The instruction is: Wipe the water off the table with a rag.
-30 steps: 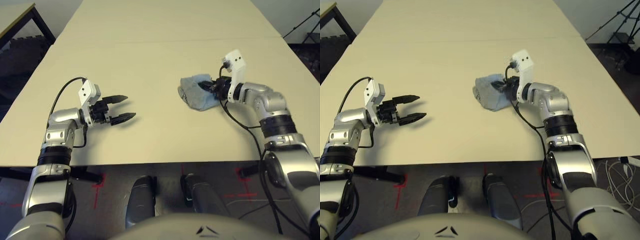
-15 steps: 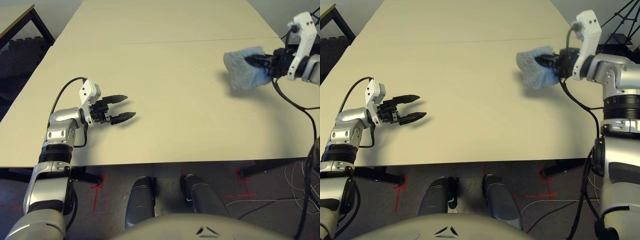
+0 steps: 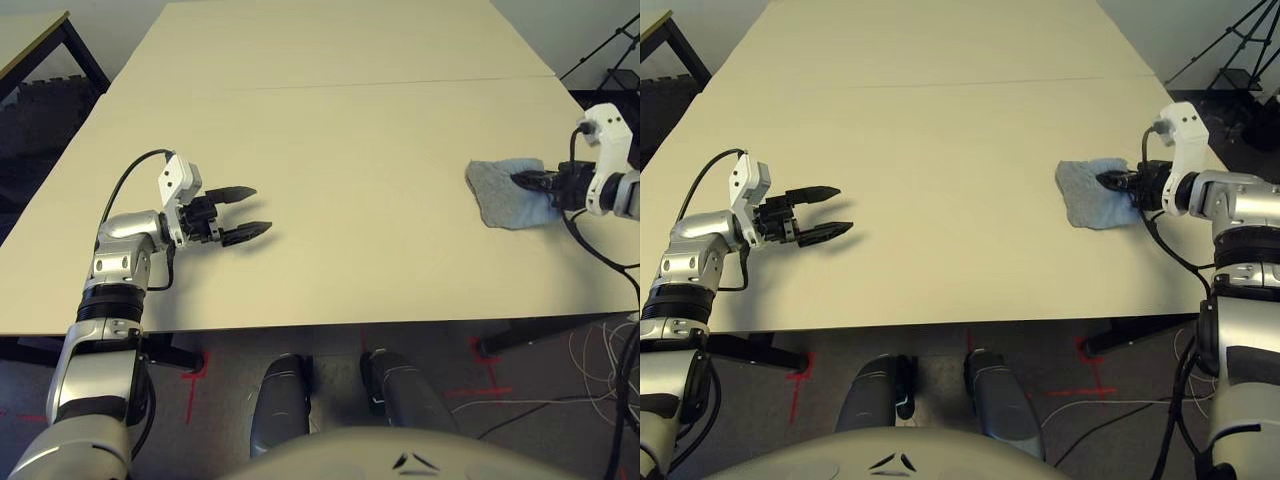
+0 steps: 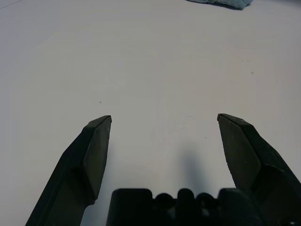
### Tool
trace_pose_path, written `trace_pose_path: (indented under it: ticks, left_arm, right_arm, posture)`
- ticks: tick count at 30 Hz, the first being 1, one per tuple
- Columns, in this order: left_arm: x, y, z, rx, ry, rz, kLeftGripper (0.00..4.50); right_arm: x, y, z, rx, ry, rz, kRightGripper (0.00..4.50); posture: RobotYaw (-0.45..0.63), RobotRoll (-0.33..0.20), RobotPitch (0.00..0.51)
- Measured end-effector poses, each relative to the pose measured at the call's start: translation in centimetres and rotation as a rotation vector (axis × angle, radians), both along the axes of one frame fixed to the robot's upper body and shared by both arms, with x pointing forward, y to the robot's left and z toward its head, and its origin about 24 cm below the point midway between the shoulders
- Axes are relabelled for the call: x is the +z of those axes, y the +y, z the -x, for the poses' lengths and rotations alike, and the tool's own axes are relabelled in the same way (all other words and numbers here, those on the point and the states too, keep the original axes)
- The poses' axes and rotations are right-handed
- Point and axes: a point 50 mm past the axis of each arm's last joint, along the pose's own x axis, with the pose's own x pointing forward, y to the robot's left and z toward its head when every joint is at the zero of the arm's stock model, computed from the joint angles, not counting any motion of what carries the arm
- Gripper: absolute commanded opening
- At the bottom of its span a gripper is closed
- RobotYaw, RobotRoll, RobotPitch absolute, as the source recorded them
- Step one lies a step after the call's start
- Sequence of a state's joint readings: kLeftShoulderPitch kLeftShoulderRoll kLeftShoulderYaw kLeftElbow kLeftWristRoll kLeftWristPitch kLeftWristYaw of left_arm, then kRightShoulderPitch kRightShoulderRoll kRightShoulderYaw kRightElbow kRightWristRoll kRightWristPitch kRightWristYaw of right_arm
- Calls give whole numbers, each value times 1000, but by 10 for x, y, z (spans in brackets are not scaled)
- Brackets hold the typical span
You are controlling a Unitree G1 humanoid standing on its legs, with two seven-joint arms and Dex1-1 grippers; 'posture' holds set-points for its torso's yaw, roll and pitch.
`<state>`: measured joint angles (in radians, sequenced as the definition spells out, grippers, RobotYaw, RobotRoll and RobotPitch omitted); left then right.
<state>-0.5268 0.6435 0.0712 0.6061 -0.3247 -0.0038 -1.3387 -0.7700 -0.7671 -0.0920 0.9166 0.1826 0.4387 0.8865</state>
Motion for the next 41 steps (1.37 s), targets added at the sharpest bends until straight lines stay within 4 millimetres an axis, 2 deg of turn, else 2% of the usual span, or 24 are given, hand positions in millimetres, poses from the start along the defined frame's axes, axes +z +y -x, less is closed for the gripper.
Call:
trace_pose_path:
  ticks: [3,9,15,19,23,27,30,35,41]
  left_arm:
    - [0,0,0,3,-2,0,4500]
    - [-1,-5,-2,20,-7,20,4500]
    - [-2,-7,-2,64,-19,58,4500]
    - [12,-4,-17,250,-132,149,4500]
    - [26,16,-32,555,-268,207,4500]
    - [20,37,-33,824,-308,222,4500]
    - [16,53,-27,986,-342,234,4500]
    - [3,70,-13,1145,-362,215,4500]
    - [-6,80,-2,1216,-365,184,4500]
  right_arm:
    - [-5,-3,-1,-33,-34,51,2129]
    - [6,-13,-1,-97,-162,48,4463]
    - [31,-34,5,-191,-337,46,4490]
    - [45,-39,9,-213,-522,-35,4490]
    - [35,-32,13,-182,-603,-98,4490]
    - [25,-30,18,-174,-630,-130,4490]
    - [27,-30,19,-179,-668,-143,4490]
    - [25,-31,17,-193,-671,-167,4490]
    - [25,-31,12,-205,-680,-198,4490]
  posture:
    - [-205,0,91]
    - [-216,0,92]
    - [-223,0,97]
    - [-222,0,106]
    - [-208,0,110]
    - [-169,0,111]
    - [-132,0,105]
    - [-93,0,112]
    - [-45,0,119]
